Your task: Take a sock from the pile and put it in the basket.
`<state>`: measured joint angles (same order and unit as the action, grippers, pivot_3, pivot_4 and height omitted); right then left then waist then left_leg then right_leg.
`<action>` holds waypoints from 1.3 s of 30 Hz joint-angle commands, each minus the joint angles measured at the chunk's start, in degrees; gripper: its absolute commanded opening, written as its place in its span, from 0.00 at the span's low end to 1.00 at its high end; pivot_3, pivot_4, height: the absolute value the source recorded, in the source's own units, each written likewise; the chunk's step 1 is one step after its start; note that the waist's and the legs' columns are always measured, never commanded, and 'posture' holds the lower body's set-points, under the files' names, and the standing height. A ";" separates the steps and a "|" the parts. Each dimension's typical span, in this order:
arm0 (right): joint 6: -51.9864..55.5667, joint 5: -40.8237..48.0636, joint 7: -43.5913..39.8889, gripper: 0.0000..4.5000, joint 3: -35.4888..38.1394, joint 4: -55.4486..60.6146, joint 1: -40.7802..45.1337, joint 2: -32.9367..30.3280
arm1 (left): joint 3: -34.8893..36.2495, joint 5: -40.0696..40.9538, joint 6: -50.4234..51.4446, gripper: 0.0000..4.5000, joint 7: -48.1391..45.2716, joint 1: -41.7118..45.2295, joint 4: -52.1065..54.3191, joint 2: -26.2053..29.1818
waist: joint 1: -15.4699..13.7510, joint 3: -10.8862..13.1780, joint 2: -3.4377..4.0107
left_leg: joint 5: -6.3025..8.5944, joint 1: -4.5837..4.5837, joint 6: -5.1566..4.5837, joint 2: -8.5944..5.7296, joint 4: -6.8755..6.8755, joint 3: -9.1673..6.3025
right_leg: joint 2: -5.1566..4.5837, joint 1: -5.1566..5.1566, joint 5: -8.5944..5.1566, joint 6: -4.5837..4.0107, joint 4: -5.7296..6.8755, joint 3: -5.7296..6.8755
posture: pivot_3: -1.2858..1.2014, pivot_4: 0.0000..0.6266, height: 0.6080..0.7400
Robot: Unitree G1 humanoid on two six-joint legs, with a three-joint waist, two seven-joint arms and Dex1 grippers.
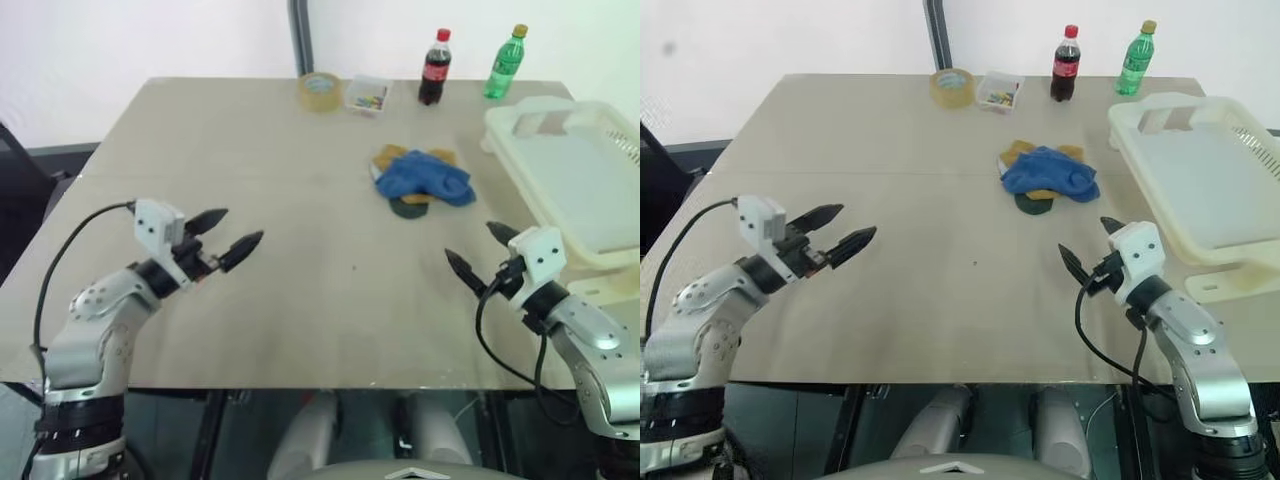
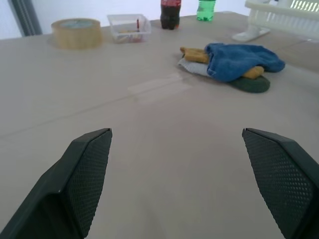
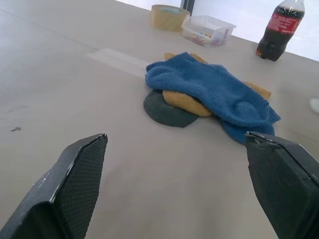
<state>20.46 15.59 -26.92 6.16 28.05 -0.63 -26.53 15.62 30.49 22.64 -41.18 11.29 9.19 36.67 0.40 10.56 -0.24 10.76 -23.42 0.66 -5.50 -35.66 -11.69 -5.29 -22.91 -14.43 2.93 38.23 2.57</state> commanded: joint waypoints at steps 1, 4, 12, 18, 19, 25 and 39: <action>-2.02 -0.89 0.52 1.00 0.11 1.40 0.90 0.05 | -3.65 -3.60 2.95 0.99 5.51 5.08 -0.15 -1.40 | -0.03 -0.01 -0.02 | 0.03 0.04 -0.05 0.00 0.00 0.13 | 0.00 0.00 0.01 0.02 -0.01 -0.16 | 0.52 0.24 1.00; -2.71 -1.39 0.44 1.00 -0.27 1.29 1.06 0.01 | -7.08 -6.21 3.25 0.99 8.22 9.22 -1.62 -4.02 | 0.03 -0.02 -0.06 | 0.09 0.08 -0.17 -0.01 0.02 0.37 | -0.01 -0.11 0.05 0.11 -0.02 -0.45 | 0.52 0.24 1.00; -2.51 -1.89 2.61 1.00 -0.20 1.88 1.03 2.30 | -14.47 -11.65 1.74 0.99 9.98 21.79 -13.76 -12.75 | 1.27 -0.04 -0.06 | -0.62 -0.24 -0.44 -2.15 0.08 -2.17 | -1.85 0.44 -0.72 1.19 0.60 1.81 | 0.52 0.24 1.00; -6.58 -4.56 2.71 1.00 -1.45 1.21 1.61 2.25 | -17.28 -17.07 0.21 0.99 15.69 35.82 -34.28 -22.94 | -0.45 -0.04 -0.13 | -0.49 -0.32 -0.69 -2.09 -0.32 -1.19 | -1.78 0.34 -0.58 1.35 0.63 1.05 | 0.52 0.24 1.00; -7.08 -5.13 3.01 1.00 -1.59 1.24 1.62 2.35 | -17.55 -17.81 -1.16 0.99 15.85 37.91 -38.27 -24.41 | -0.45 -0.04 -0.13 | -0.43 -0.29 -0.79 -2.09 -0.37 -1.09 | -1.78 0.33 -0.58 1.36 0.63 0.90 | 0.52 0.24 1.00; -7.66 -9.69 6.63 1.00 -1.90 1.66 2.14 3.22 | -17.48 -21.55 -10.73 0.99 16.21 47.44 -58.86 -29.82 | 0.33 -0.01 -0.18 | -0.35 -0.34 -0.92 -2.09 -0.43 -0.74 | -1.80 0.14 -0.56 1.41 0.58 0.38 | 0.52 0.24 1.00; -3.50 -15.32 10.17 1.00 -4.46 -2.34 8.83 4.45 | -11.99 -22.04 -20.59 0.08 15.29 57.86 -78.76 -34.42 | 0.46 0.01 -0.21 | -0.06 -0.39 -1.41 -2.07 -0.58 0.31 | -1.77 -0.24 -0.33 1.82 0.60 -0.72 | 0.52 0.24 1.00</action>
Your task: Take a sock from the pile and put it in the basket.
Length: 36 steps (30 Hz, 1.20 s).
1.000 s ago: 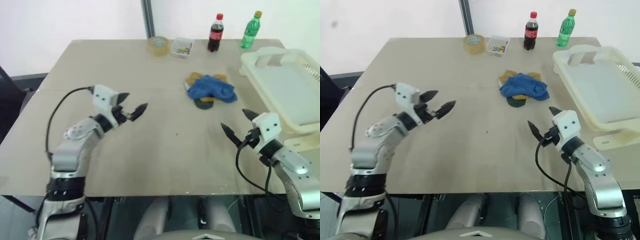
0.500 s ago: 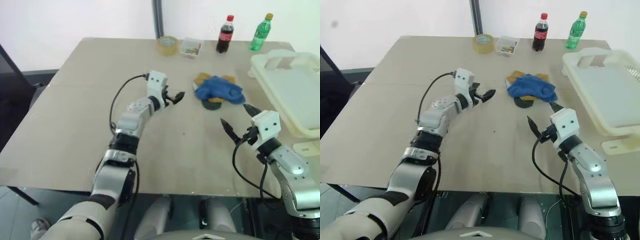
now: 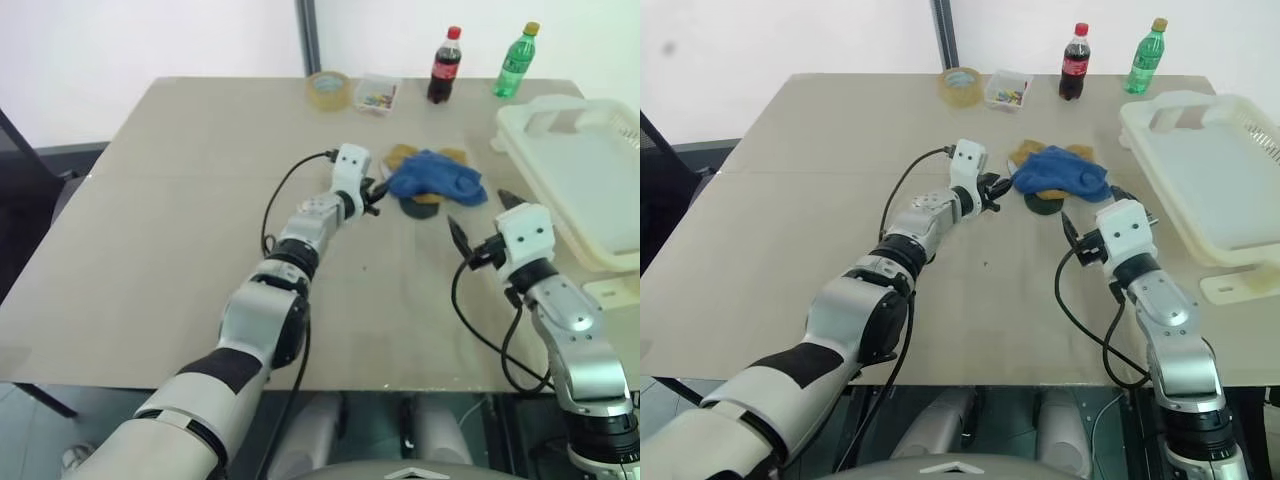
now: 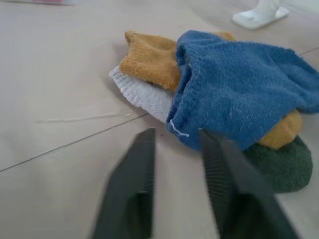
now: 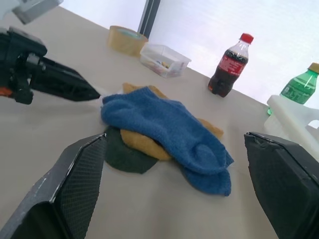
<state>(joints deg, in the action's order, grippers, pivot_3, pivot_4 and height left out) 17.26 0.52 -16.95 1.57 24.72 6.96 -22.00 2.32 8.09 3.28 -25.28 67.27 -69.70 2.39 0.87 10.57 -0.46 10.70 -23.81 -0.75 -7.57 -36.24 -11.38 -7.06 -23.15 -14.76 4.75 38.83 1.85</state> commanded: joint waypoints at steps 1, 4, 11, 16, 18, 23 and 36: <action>-0.35 -0.21 -0.47 1.00 -0.02 0.60 1.46 -0.47 | 1.84 0.57 -1.36 0.08 -0.95 1.96 0.11 -0.12 | 0.00 0.00 0.00 | 0.01 0.00 -0.02 0.00 -0.01 0.04 | 0.00 -0.01 0.01 0.02 0.00 -0.05 | 0.52 0.24 1.00; -0.50 -0.12 -2.29 1.00 -0.98 -1.86 3.13 -1.27 | 2.86 1.17 -2.25 0.03 -2.40 0.96 1.83 0.94 | 0.03 0.00 0.00 | 0.03 0.00 -0.05 0.00 -0.03 0.09 | 0.01 -0.02 0.03 0.04 0.00 -0.11 | 0.52 0.24 1.00; -3.76 -2.49 -1.47 1.00 -7.52 -22.78 20.85 5.17 | 3.25 5.53 3.55 0.29 -15.33 -18.83 31.68 9.84 | 2.30 -0.03 0.00 | 0.02 0.06 -0.05 0.19 -0.08 0.23 | 0.19 -0.08 0.14 0.03 0.05 -0.31 | 0.52 0.24 1.00; -10.01 -5.36 -1.19 1.00 -10.49 -48.18 35.82 10.36 | 3.61 9.82 17.75 0.64 -14.47 -37.03 65.49 16.78 | 3.10 -0.02 -0.04 | -0.14 0.08 0.23 0.66 0.07 0.85 | 0.65 -0.48 0.54 -0.61 0.10 -1.13 | 0.52 0.24 1.00; -14.11 -6.18 -0.36 1.00 -10.66 -59.76 41.74 12.24 | 4.92 12.03 21.68 0.64 -14.09 -41.62 74.05 19.27 | 2.42 -0.01 -0.05 | -0.14 0.06 0.24 0.72 0.08 0.88 | 0.73 -0.55 0.60 -0.70 0.07 -1.21 | 0.52 0.24 1.00; -22.12 -8.13 2.06 0.80 -10.39 -83.65 53.01 15.97 | 9.19 15.78 27.60 0.65 -11.56 -51.11 89.71 24.02 | 1.57 -0.01 -0.04 | -0.13 0.14 0.23 0.81 0.09 1.12 | 0.86 -0.55 0.73 -0.79 0.02 -1.38 | 0.52 0.24 1.00; -27.48 -9.79 2.49 0.17 -10.00 -93.37 57.80 16.55 | 18.24 27.21 28.91 0.65 -16.43 -63.73 99.79 31.36 | 1.66 0.00 -0.01 | -0.02 0.20 0.08 1.25 0.38 1.54 | 1.24 -0.90 0.88 -1.04 0.01 -1.73 | 0.52 0.24 1.00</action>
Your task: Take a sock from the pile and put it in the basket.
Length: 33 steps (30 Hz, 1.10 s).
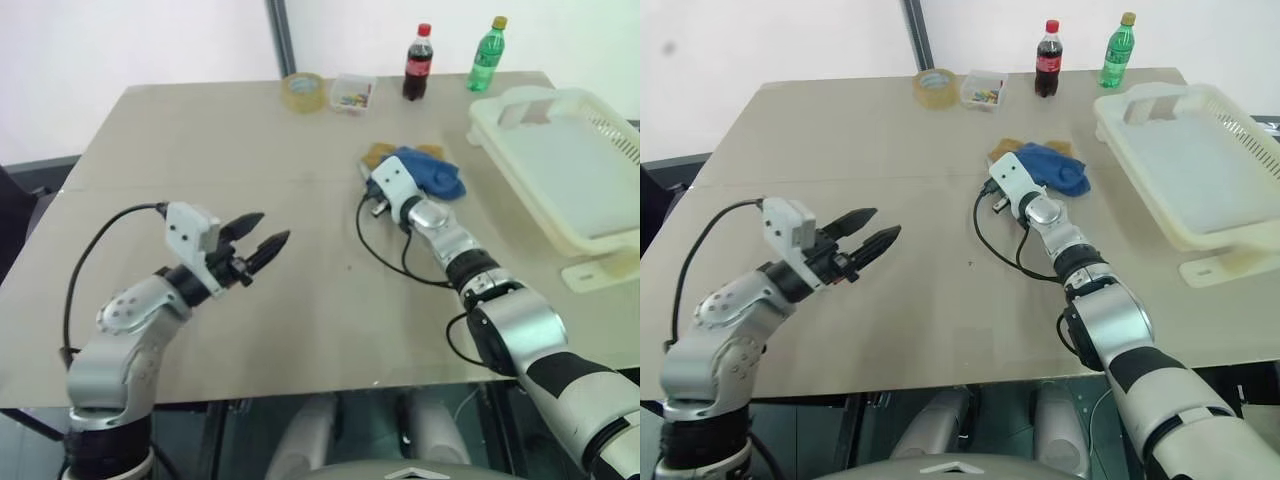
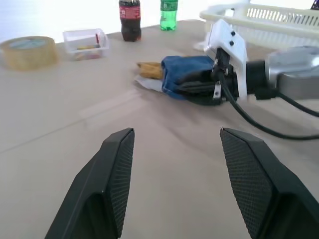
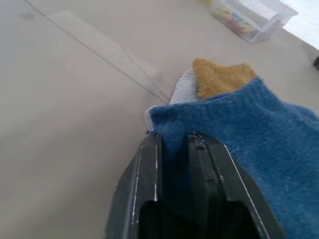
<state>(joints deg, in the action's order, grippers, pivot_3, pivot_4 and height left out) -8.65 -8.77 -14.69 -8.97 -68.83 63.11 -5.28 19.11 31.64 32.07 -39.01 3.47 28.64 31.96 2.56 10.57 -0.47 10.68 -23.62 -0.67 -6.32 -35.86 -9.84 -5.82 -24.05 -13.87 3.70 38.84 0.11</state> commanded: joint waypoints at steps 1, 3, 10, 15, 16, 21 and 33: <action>-1.60 -0.58 0.41 0.16 0.56 0.07 1.52 -0.26 | 1.52 4.65 0.45 0.71 -3.36 0.32 1.08 2.29 | -0.06 0.00 0.00 | 0.00 0.00 0.01 0.05 0.00 0.01 | 0.03 0.00 0.01 -0.02 0.00 0.00 | 0.52 0.24 1.00; -1.67 -0.66 0.56 0.16 0.70 0.05 1.35 -0.37 | 1.26 5.08 0.46 0.84 -3.49 0.98 0.05 2.86 | -0.05 0.00 0.00 | -0.01 0.00 0.03 0.11 0.00 0.05 | 0.07 -0.01 0.03 -0.04 0.00 -0.01 | 0.52 0.24 1.00; -1.81 -0.86 0.56 0.08 0.88 -0.16 0.71 -0.45 | 0.12 4.94 -0.04 1.00 -3.33 2.99 -2.74 3.83 | -0.02 0.00 0.00 | -0.02 0.04 0.06 0.28 0.09 0.16 | 0.23 -0.04 0.08 -0.13 -0.04 -0.11 | 0.52 0.24 1.00; -1.84 -1.14 0.39 0.01 0.75 -0.29 0.53 -0.27 | -0.33 4.67 -0.66 1.00 -3.65 3.63 -3.76 4.15 | -0.03 0.00 0.00 | -0.05 0.10 0.14 0.46 0.22 0.25 | 0.39 -0.05 0.14 -0.23 -0.12 -0.17 | 0.52 0.24 1.00; -1.87 -1.16 0.27 0.01 0.74 -0.24 0.53 -0.26 | -0.33 4.57 -0.91 1.00 -3.65 3.61 -3.93 4.19 | -0.03 0.00 0.00 | -0.07 0.17 0.17 0.48 0.33 0.31 | 0.40 -0.05 0.15 -0.24 -0.13 -0.24 | 0.52 0.24 1.00; -2.59 -0.79 -1.97 0.01 0.97 0.90 0.15 -0.33 | -0.41 4.52 -1.68 1.00 -3.24 2.96 -4.25 3.90 | -0.01 0.00 -0.01 | -0.08 0.52 0.18 0.57 0.69 0.76 | 0.47 -0.02 0.15 -0.24 -0.13 -0.68 | 0.52 0.24 1.00; 10.72 5.71 -25.50 0.01 -4.00 32.24 -13.24 4.28 | -1.21 2.73 -3.96 1.00 -3.37 -0.82 -8.53 3.27 | 1.16 0.00 -0.01 | -0.04 0.76 0.20 1.02 0.80 1.25 | 0.89 -0.03 0.24 -0.35 -0.18 -1.08 | 0.52 0.24 1.00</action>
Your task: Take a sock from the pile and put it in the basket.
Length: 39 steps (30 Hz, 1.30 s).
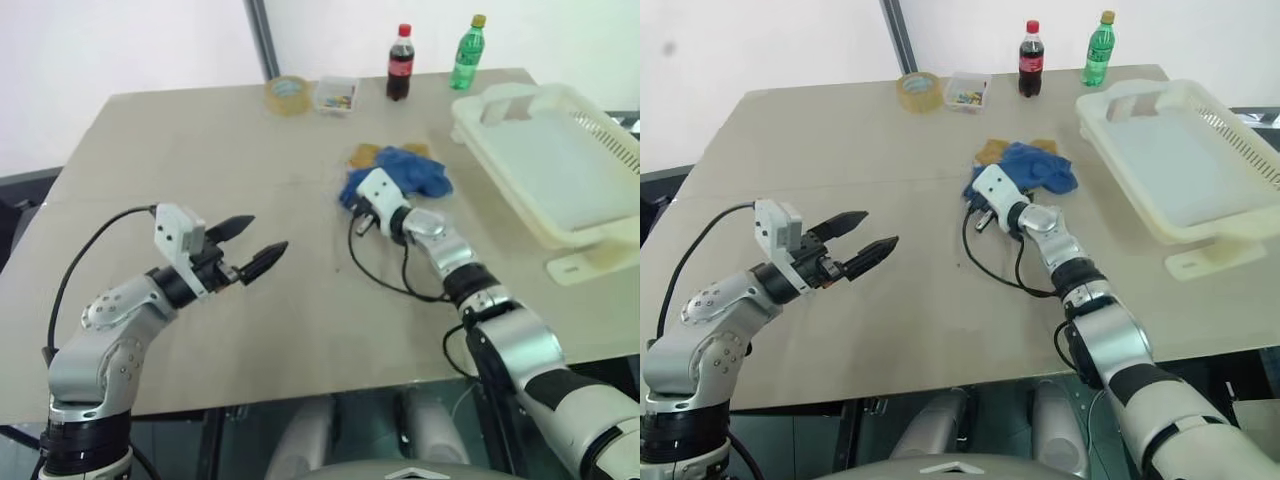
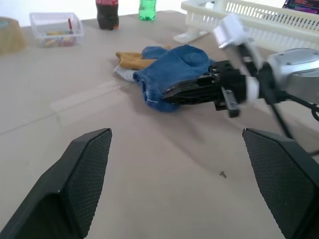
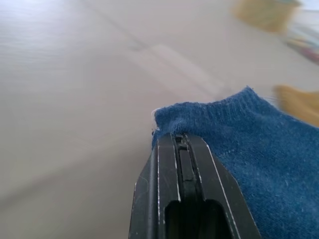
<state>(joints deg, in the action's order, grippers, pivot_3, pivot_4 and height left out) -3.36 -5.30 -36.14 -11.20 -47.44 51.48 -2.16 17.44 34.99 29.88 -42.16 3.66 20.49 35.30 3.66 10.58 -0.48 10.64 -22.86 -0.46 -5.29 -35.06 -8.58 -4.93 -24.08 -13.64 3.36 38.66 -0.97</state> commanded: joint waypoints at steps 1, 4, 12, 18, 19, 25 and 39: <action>8.35 3.14 -5.63 0.01 -2.47 14.41 -2.84 1.68 | 0.30 -0.91 -2.22 1.00 -0.42 -1.58 -0.69 -0.08 | 0.06 0.00 0.00 | 0.01 0.02 0.02 0.03 0.00 0.02 | 0.01 0.00 0.01 -0.01 0.00 -0.01 | 0.52 0.24 1.00; 17.82 6.78 -11.47 0.01 -5.00 23.54 -5.97 2.82 | 0.22 -1.45 -2.88 1.00 -0.78 -3.22 -1.51 -0.12 | -0.03 -0.01 -0.01 | 0.02 0.02 0.03 0.05 0.00 0.01 | 0.02 0.00 0.02 -0.03 0.00 -0.01 | 0.52 0.24 1.00; 29.34 12.42 -17.65 0.12 -9.59 35.18 -10.55 2.86 | -1.50 -2.61 -3.51 1.00 -0.80 -7.69 -2.53 -1.27 | -0.83 -0.04 -0.06 | 0.06 0.02 0.08 0.11 0.02 -0.01 | 0.02 0.01 0.03 -0.04 -0.12 0.05 | 0.52 0.24 1.00; 23.55 10.57 -15.43 0.38 -8.35 42.96 -15.77 -4.54 | -4.18 -3.76 -2.79 1.00 0.09 -9.65 -2.84 -2.96 | -1.89 -0.05 -0.08 | 0.07 -0.06 0.10 0.12 0.03 -0.03 | -0.01 0.01 0.03 -0.03 -0.29 0.13 | 0.52 0.24 1.00; 23.74 11.10 -15.70 0.38 -7.95 44.58 -16.55 -5.85 | -4.65 -3.85 -2.76 1.00 0.27 -9.54 -3.14 -3.26 | -1.91 -0.04 -0.08 | 0.07 -0.07 0.09 0.11 0.03 -0.01 | -0.02 0.03 0.06 0.02 -0.34 0.12 | 0.52 0.24 1.00; 24.19 11.25 -13.08 0.38 -5.15 52.78 -21.39 -12.16 | -8.78 -7.00 -2.83 1.00 2.92 -7.72 -5.68 -5.58 | -1.55 -0.07 -0.12 | 0.08 -0.08 0.09 0.35 0.09 0.14 | 0.01 0.04 0.13 0.13 -0.62 0.06 | 0.52 0.24 1.00; 24.28 11.82 -9.47 0.39 -2.03 58.42 -26.23 -18.99 | -4.99 -8.55 -8.80 0.08 -3.60 -5.84 -13.34 -0.91 | -2.30 -0.10 -0.15 | 0.09 -0.03 0.09 0.41 0.12 0.17 | 0.01 0.18 0.13 0.16 -0.76 0.07 | 0.52 0.24 1.00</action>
<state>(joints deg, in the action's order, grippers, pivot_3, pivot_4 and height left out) 22.20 6.41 -46.09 -14.19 9.91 24.91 -21.07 9.49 25.77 22.25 -43.99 -1.97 8.45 32.78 1.36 10.48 -0.63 10.74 -22.89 -0.38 -4.85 -34.95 -8.41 -4.93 -23.91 -13.50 3.52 37.90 -0.90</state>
